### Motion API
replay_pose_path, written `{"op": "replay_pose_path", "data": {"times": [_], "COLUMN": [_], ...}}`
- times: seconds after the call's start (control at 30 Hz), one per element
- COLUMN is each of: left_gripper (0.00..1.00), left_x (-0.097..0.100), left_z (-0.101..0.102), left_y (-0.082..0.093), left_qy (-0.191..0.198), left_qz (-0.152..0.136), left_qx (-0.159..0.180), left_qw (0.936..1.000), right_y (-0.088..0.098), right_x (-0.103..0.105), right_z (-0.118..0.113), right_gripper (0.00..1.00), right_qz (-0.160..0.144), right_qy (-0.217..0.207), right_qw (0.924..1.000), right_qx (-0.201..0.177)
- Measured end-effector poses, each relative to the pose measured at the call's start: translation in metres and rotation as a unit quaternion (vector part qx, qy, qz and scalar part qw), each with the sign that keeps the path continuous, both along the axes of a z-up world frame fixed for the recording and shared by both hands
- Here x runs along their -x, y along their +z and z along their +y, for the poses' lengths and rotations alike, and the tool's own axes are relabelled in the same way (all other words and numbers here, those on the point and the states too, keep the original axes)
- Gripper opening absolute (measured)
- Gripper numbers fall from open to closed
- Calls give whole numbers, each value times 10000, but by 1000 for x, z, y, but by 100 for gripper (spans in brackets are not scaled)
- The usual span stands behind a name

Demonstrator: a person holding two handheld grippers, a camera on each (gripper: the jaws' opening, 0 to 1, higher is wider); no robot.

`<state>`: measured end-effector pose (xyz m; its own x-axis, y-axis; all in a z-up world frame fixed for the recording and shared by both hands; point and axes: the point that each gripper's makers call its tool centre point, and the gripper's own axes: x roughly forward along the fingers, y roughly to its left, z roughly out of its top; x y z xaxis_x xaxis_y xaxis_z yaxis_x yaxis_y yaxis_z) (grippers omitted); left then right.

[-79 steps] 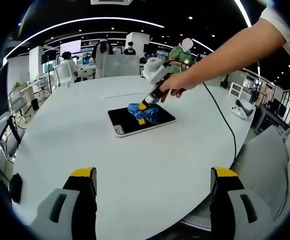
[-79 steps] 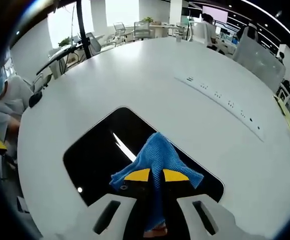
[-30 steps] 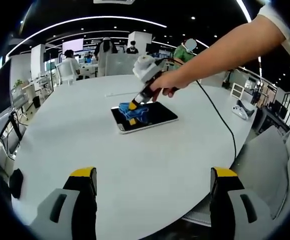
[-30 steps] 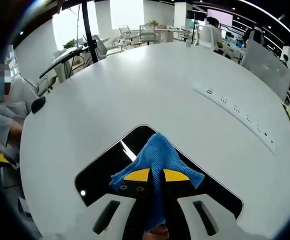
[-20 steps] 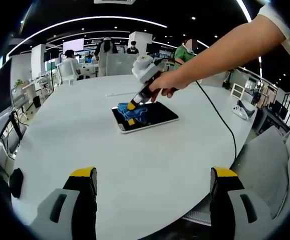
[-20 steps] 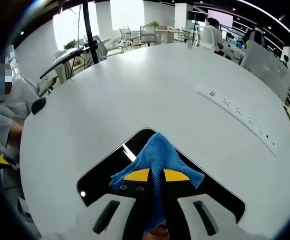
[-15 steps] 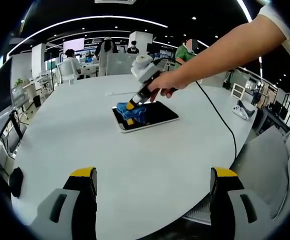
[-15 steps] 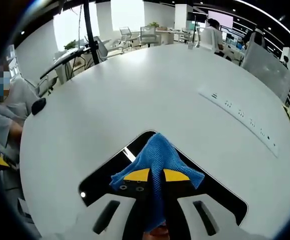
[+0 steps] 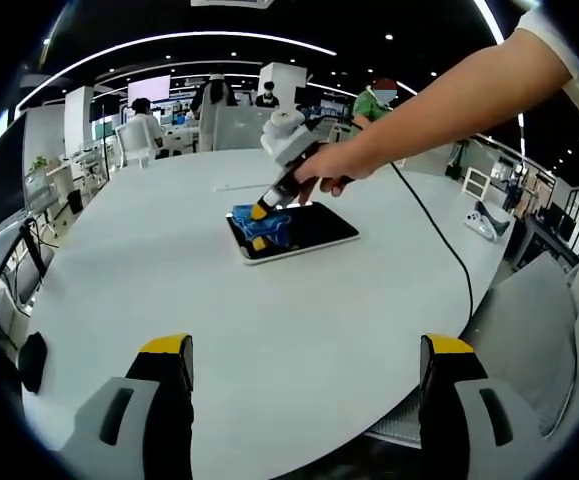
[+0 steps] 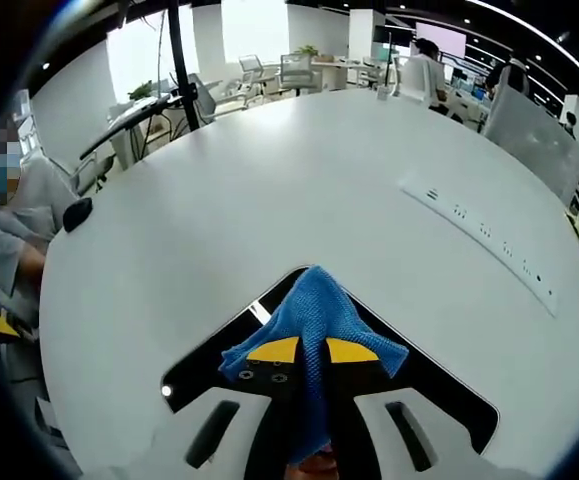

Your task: Wipe the mirror surface with the cleaning cloth until all visible marks leave the cleaned area.

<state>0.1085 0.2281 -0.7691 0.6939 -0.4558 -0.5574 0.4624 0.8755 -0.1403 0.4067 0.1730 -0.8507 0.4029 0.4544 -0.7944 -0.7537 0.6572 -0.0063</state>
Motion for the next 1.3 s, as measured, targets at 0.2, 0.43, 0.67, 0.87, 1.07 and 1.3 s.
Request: {"op": "replay_pose_path", "data": {"times": [0.2, 0.43, 0.67, 0.87, 1.07, 1.3], "left_gripper": [95, 95, 95, 95, 95, 95], "left_x": [-1, 1, 1, 0, 1, 2], "left_z": [2, 3, 4, 2, 3, 7], "left_y": [0, -1, -1, -2, -4, -4], "left_qy": [6, 3, 30, 27, 38, 54], "left_qz": [-7, 12, 17, 23, 47, 51], "left_qx": [-10, -19, -9, 11, 14, -2], "left_qw": [10000, 10000, 10000, 10000, 10000, 10000], "right_y": [-1, -1, -1, -2, -1, -1], "right_x": [-1, -2, 0, -3, -4, -3], "right_z": [4, 10, 12, 17, 23, 24], "right_gripper": [4, 4, 4, 4, 4, 4], "right_qz": [-7, -12, -11, 29, 7, 14], "right_qy": [20, 42, 29, -34, 7, -6], "right_qw": [10000, 10000, 10000, 10000, 10000, 10000], "right_qx": [-8, -23, -54, -82, -98, -75]}}
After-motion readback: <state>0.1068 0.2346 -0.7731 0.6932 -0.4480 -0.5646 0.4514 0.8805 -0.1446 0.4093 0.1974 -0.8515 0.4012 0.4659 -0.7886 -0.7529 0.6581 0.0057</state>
